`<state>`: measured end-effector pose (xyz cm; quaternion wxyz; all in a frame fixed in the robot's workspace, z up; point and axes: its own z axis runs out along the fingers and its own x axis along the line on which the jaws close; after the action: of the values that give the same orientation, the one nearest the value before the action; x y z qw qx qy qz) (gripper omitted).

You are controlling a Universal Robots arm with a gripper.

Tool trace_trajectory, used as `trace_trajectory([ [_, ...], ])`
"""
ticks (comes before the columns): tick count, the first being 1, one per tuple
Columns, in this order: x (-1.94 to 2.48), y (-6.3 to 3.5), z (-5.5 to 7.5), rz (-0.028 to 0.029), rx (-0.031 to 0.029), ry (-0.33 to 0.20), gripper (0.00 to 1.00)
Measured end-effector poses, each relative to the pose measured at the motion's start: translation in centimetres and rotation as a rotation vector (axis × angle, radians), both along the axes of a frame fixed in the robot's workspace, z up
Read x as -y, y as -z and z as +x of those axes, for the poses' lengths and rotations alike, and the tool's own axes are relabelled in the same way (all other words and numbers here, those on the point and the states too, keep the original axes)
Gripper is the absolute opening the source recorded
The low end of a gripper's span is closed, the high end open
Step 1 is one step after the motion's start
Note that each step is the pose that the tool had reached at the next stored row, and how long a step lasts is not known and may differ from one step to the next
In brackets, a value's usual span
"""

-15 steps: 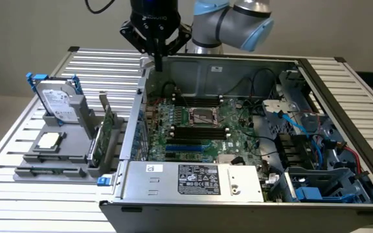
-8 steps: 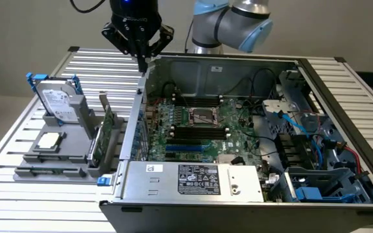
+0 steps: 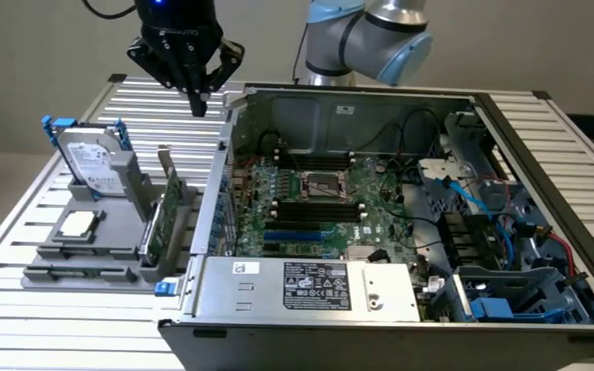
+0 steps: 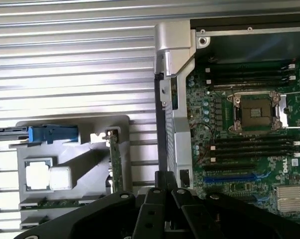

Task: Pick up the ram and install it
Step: 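Reach for the ram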

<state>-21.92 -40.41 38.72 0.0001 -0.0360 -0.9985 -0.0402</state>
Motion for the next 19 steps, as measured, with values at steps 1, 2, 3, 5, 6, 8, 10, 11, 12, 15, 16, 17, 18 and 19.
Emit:
trace_trajectory([
  [1,0.09,0.01,-0.4,0.0000,-0.0001,0.000,0.11],
  [2,0.19,0.03,-0.9,-0.0001,-0.0001,0.000,0.11],
  [3,0.29,0.04,-1.3,0.0000,0.0000,0.000,0.11],
  [5,0.52,0.07,-2.1,0.0000,0.0001,-0.001,0.11],
  [6,0.67,0.08,-2.5,0.0000,0.0001,-0.001,0.11],
  [8,0.98,0.09,-3.3,0.0000,0.0003,-0.001,0.11],
  [10,1.52,0.09,-3.9,0.0000,0.0003,-0.001,0.11],
  [11,1.80,0.09,-4.2,-0.0001,0.0002,-0.001,0.11],
  [12,2.08,0.09,-4.5,-0.0001,0.0003,-0.001,0.11],
  [15,2.97,0.09,-5.3,0.0000,0.0006,-0.001,0.11],
  [16,3.27,0.09,-5.6,-0.0001,0.0006,-0.001,0.11],
  [17,3.55,0.09,-5.8,-0.0001,0.0007,-0.001,0.11],
  [18,3.86,0.09,-6.1,0.0000,0.0009,-0.001,0.11],
  [19,4.14,0.09,-6.4,0.0000,0.0009,-0.001,0.11],
])
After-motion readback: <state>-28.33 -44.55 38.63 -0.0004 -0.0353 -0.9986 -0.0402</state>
